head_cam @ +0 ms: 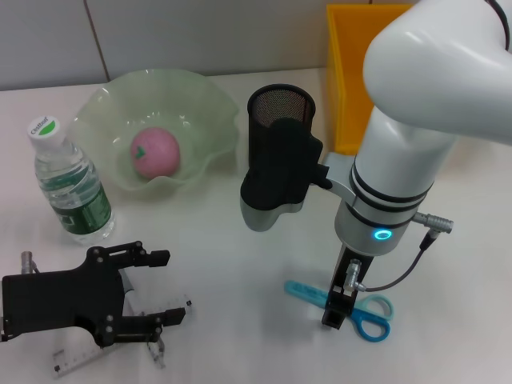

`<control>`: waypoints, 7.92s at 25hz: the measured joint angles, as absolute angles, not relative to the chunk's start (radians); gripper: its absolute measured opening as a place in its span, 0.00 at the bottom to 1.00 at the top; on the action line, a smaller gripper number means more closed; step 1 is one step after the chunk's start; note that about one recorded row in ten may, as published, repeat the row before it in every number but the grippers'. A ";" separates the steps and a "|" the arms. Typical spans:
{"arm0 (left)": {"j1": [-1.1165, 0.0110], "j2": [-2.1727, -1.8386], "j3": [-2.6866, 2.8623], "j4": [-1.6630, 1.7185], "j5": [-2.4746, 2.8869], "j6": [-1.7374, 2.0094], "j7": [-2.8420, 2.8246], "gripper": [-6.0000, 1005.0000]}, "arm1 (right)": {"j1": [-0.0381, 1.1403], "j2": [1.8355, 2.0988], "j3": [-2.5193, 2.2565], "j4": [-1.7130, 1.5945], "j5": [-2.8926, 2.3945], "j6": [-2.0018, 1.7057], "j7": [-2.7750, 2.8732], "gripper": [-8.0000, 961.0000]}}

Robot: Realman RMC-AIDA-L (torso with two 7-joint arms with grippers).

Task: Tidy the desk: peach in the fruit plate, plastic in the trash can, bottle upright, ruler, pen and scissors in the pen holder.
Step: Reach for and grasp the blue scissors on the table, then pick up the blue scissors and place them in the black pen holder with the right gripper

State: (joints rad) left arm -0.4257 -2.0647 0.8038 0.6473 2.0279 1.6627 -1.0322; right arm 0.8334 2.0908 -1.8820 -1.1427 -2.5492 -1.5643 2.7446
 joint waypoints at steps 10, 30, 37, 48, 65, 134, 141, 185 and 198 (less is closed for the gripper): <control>-0.423 -2.065 0.804 0.647 2.028 1.663 -1.027 0.81 | 0.830 2.091 -1.883 -1.143 -2.547 -1.565 2.746 0.55; -0.428 -2.063 0.804 0.649 2.028 1.663 -1.025 0.81 | 0.827 2.092 -1.908 -1.144 -2.549 -1.558 2.764 0.45; -0.430 -2.063 0.804 0.649 2.028 1.661 -1.025 0.81 | 0.827 2.092 -1.908 -1.143 -2.555 -1.558 2.764 0.43; -0.431 -2.063 0.804 0.650 2.028 1.658 -1.025 0.81 | 0.827 2.091 -1.908 -1.137 -2.556 -1.557 2.765 0.39; -0.431 -2.063 0.803 0.654 2.028 1.656 -1.024 0.81 | 0.829 2.091 -1.908 -1.129 -2.553 -1.557 2.767 0.34; -0.423 -2.063 0.772 0.650 2.019 1.654 -1.023 0.81 | 0.784 2.083 -1.575 -1.209 -2.470 -1.587 2.662 0.25; -0.419 -2.066 0.702 0.604 2.017 1.658 -1.023 0.81 | 0.675 2.083 -1.378 -1.230 -2.276 -1.547 2.463 0.25; -0.460 -2.070 0.616 0.350 1.834 1.632 -0.818 0.81 | 0.522 2.088 -0.884 -0.751 -1.377 -1.344 0.749 0.25; -0.463 -2.070 0.613 0.337 1.782 1.615 -0.759 0.81 | 0.509 2.090 -0.898 -0.785 -1.290 -1.274 0.118 0.25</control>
State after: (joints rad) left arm -0.4631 -2.0703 0.6135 0.3371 1.7823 1.6147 -0.7585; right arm 0.5090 2.0898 -0.8975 -0.7848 -1.2902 -1.2738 0.1183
